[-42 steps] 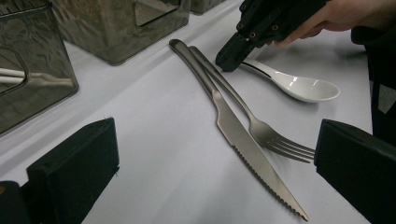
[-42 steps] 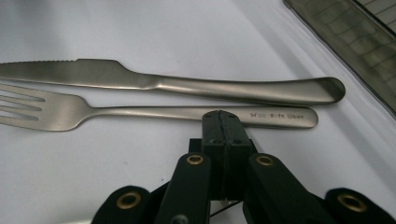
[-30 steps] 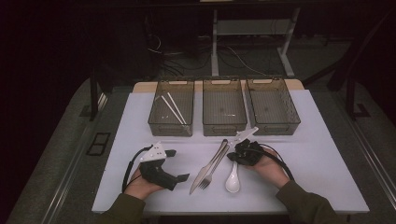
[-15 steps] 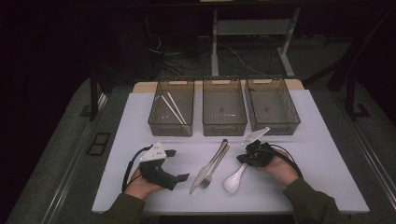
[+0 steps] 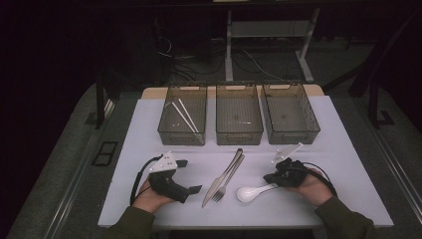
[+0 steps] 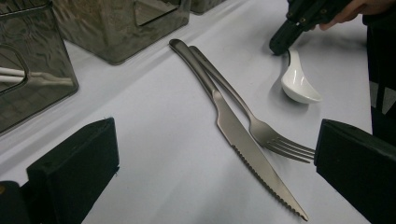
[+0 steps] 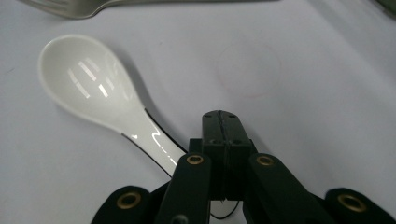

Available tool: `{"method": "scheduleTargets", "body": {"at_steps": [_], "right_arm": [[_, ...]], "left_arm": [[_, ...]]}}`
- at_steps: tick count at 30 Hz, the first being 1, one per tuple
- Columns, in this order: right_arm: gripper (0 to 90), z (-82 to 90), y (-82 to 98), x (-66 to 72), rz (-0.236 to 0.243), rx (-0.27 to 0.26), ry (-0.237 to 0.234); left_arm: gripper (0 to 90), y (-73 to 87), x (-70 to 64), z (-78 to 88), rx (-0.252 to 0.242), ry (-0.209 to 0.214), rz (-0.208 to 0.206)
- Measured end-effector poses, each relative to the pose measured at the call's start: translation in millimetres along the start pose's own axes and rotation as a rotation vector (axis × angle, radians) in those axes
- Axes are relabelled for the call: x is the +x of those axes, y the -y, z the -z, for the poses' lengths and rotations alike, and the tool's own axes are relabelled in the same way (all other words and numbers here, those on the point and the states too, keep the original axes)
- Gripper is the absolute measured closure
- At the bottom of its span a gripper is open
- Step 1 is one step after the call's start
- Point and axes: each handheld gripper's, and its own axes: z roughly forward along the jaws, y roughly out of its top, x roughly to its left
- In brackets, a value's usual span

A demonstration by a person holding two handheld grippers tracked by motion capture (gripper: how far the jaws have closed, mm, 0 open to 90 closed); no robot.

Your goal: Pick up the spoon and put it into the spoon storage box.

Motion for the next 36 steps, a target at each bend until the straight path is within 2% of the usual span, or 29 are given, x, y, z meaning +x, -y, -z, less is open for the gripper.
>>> {"method": "scheduleTargets", "body": {"at_steps": [9, 10, 11, 13, 16, 18, 23, 31, 36], "right_arm": [[89.6, 10.5, 16.5, 9.7, 0.007, 0.005, -0.026], [88.6, 12.0, 15.9, 9.5, 0.002, -0.012, -0.029], [83.9, 13.9, 14.3, 8.8, -0.004, -0.032, -0.038], [77.3, 16.8, 10.0, 8.4, -0.021, -0.084, -0.073], [69.3, 14.7, 5.6, 11.4, -0.011, -0.119, -0.114], [66.0, 11.0, 2.6, 14.5, -0.012, -0.122, -0.143], [63.3, 0.5, -3.9, 22.1, 0.016, -0.108, -0.168], [63.3, -12.4, -7.8, 31.0, 0.057, -0.071, -0.151], [64.3, -13.8, -6.5, 35.1, 0.075, -0.055, -0.151]], "left_arm": [[0.0, -0.1, -0.3, -0.3, 0.006, -0.001, -0.001], [0.0, -0.1, -0.2, -0.5, 0.007, -0.001, -0.002], [0.0, -0.2, -0.1, -0.7, 0.008, -0.001, -0.006], [0.0, -0.1, -0.7, -0.9, 0.007, -0.001, -0.002], [0.0, -0.2, -0.4, -0.9, 0.008, -0.001, -0.005], [0.0, 0.0, -0.8, -1.3, 0.007, 0.001, -0.002], [0.0, -0.1, -0.9, -1.0, 0.01, 0.001, -0.004], [0.0, -0.1, -0.9, -1.0, 0.01, 0.001, -0.005], [0.0, -0.1, -1.0, -1.0, 0.011, 0.001, -0.006]]}}
